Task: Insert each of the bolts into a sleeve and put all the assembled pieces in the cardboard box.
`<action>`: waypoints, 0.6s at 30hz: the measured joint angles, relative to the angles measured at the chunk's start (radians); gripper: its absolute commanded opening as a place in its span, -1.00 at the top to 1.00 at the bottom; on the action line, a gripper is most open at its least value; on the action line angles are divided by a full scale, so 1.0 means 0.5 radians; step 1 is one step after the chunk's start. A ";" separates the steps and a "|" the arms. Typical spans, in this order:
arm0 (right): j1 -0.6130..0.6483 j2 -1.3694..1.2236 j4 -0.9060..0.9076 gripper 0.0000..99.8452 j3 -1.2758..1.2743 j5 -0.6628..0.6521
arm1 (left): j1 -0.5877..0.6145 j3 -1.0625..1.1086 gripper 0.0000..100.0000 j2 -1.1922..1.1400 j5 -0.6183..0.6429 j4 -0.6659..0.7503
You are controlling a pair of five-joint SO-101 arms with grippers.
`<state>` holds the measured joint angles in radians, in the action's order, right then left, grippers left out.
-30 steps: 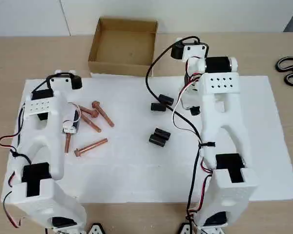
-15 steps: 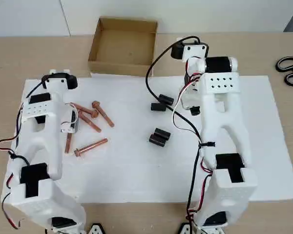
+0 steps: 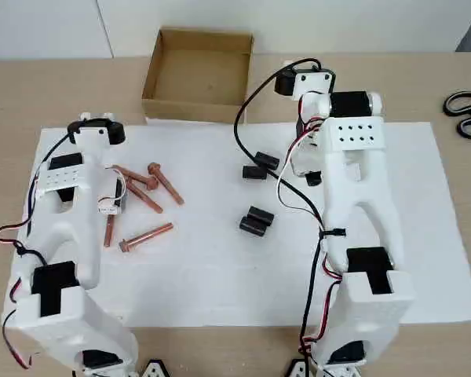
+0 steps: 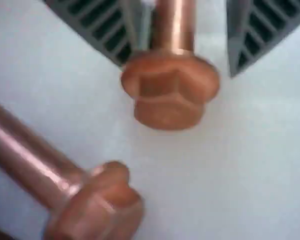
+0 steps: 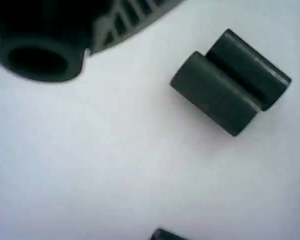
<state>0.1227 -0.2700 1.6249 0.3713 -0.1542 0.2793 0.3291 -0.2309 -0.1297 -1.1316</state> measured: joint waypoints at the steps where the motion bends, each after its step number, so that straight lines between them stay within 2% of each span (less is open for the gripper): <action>1: 0.000 0.000 0.000 0.94 0.000 0.000 | 0.000 -0.009 0.94 -0.006 0.000 0.000; 2: 0.000 0.000 0.000 0.94 0.000 0.000 | -0.003 -0.018 0.99 -0.009 0.000 0.000; 10: 0.000 0.000 0.000 0.94 0.000 0.000 | -0.012 -0.028 0.99 -0.018 0.000 -0.012; 18: 0.000 0.000 0.000 0.95 0.000 0.000 | 0.015 -0.147 0.99 0.236 0.012 -0.288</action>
<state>0.1227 -0.2700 1.6249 0.3713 -0.1542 0.2869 0.2555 -0.1128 -0.1235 -1.2758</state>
